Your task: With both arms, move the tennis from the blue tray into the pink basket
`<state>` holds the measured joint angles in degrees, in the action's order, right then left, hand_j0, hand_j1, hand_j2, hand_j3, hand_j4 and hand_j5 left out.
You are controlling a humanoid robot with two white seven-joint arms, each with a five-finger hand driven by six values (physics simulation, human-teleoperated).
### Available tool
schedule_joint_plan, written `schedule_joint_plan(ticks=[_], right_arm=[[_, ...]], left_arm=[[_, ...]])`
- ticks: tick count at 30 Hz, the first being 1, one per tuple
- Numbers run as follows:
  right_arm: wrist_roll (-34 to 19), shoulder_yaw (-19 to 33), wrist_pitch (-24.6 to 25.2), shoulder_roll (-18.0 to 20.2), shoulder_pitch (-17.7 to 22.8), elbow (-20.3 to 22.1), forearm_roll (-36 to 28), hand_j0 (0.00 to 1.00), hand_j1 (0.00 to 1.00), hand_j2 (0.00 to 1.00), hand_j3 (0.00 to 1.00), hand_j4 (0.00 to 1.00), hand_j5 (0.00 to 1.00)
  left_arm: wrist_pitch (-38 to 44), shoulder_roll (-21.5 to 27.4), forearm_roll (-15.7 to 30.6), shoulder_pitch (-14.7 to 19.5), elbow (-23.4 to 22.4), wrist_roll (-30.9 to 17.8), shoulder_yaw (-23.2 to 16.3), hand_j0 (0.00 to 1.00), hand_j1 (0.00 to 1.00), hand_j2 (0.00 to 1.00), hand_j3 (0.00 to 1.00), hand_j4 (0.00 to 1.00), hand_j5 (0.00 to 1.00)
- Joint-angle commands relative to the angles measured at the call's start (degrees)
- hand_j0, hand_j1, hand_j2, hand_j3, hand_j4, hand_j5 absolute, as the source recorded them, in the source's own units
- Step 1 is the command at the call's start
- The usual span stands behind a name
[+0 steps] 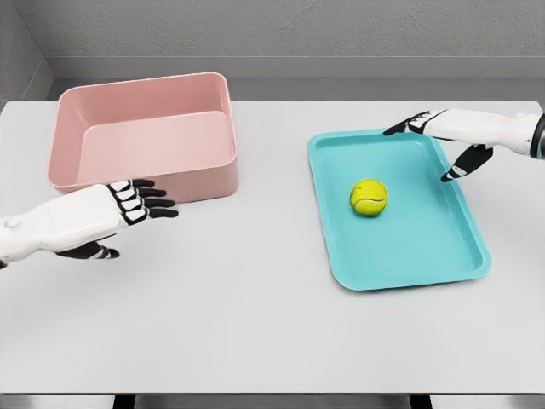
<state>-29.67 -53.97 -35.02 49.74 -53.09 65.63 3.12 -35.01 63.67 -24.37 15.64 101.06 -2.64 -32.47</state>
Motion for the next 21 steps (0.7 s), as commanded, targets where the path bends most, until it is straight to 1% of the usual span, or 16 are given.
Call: schedule_joint_plan(ticks=[1,2,3,4,5,6,8,9,11,12,13,14,17,19,20,21], right_arm=[[0.3,-0.1,0.0,0.2,0.0,0.6,-0.6,1.00,1.00,1.00,1.00,1.00,1.00],[0.3,-0.2,0.0,0.3,-0.1,0.6,-0.6,1.00,1.00,1.00,1.00,1.00,1.00],[0.3,-0.6,0.0,0.3,-0.1,0.6,-0.6,1.00,1.00,1.00,1.00,1.00,1.00],[0.4,-1.0,0.0,0.4,-0.2,0.6,-0.6,1.00,1.00,1.00,1.00,1.00,1.00],[0.6,-1.4,0.0,0.4,-0.3,0.6,-0.6,1.00,1.00,1.00,1.00,1.00,1.00],[2.1,-1.6,0.0,0.4,-0.3,0.6,-0.5,1.00,1.00,1.00,1.00,1.00,1.00],[2.5,-3.1,0.0,0.5,-0.4,0.6,-0.5,1.00,1.00,1.00,1.00,1.00,1.00],[2.5,-4.7,0.0,0.4,-0.5,0.6,-0.3,1.00,1.00,1.00,1.00,1.00,1.00],[2.5,-5.4,0.0,0.3,-0.7,0.9,-0.3,1.00,1.00,1.00,1.00,1.00,1.00],[2.5,-5.7,0.0,0.3,-0.9,1.1,-0.3,1.00,1.00,1.00,1.00,1.00,1.00],[2.5,-6.0,0.0,0.3,-0.9,1.2,-0.3,1.00,1.00,1.00,1.00,1.00,1.00],[2.5,-7.0,0.0,-0.1,-1.1,1.2,-0.3,1.00,1.00,1.00,1.00,1.00,1.00],[2.5,-7.4,0.0,-0.9,-1.3,1.7,-0.4,1.00,1.00,1.00,1.00,1.00,1.00],[2.4,-8.2,0.0,-1.8,-1.4,1.7,-0.4,1.00,1.00,1.00,1.00,1.00,1.00],[2.4,-8.3,0.0,-1.8,-1.5,1.8,-0.3,1.00,1.00,1.00,1.00,1.00,1.00],[2.4,-8.3,0.0,-1.8,-1.6,2.0,-0.3,1.00,1.00,1.00,1.00,1.00,1.00]], left_arm=[[0.0,0.0,1.5,-0.1,0.0,-1.0,-0.5,1.00,1.00,1.00,1.00,1.00,1.00],[0.0,0.1,1.5,-0.1,0.0,-1.3,-0.7,1.00,1.00,1.00,1.00,1.00,1.00],[0.0,0.1,1.4,0.0,0.0,-1.5,-2.2,1.00,1.00,1.00,1.00,1.00,1.00],[0.0,0.2,1.5,0.3,0.0,-3.9,-2.3,1.00,1.00,1.00,1.00,1.00,1.00],[0.0,0.4,1.5,1.3,0.1,-6.0,-2.6,1.00,1.00,1.00,1.00,1.00,1.00],[0.0,0.5,1.5,2.1,0.0,-7.1,-3.0,1.00,1.00,1.00,1.00,1.00,1.00],[0.0,-0.2,2.0,5.1,0.1,-6.9,-3.0,1.00,1.00,1.00,1.00,1.00,1.00],[0.0,-1.8,4.4,6.1,0.0,-6.8,-3.0,1.00,1.00,1.00,1.00,1.00,1.00],[0.0,-2.9,6.3,8.5,0.1,-6.2,-3.1,1.00,1.00,1.00,1.00,1.00,1.00],[0.0,-3.0,6.8,8.9,0.1,-6.2,-3.7,1.00,1.00,1.00,1.00,1.00,1.00],[0.0,-4.3,7.6,10.1,0.1,-6.2,-4.7,1.00,1.00,1.00,1.00,1.00,1.00],[0.0,-5.1,9.4,12.0,0.1,-6.2,-7.0,1.00,1.00,1.00,1.00,1.00,1.00],[0.0,-6.8,9.7,13.0,0.0,-6.4,-9.4,1.00,1.00,1.00,1.00,1.00,1.00],[0.0,-7.0,9.3,13.5,0.0,-6.9,-11.8,1.00,1.00,1.00,1.00,1.00,1.00],[0.0,-6.9,9.0,13.9,0.0,-7.4,-12.3,1.00,1.00,1.00,1.00,1.00,1.00],[0.0,-6.9,9.0,13.9,0.0,-9.6,-12.4,1.00,1.00,1.00,1.00,1.00,1.00]])
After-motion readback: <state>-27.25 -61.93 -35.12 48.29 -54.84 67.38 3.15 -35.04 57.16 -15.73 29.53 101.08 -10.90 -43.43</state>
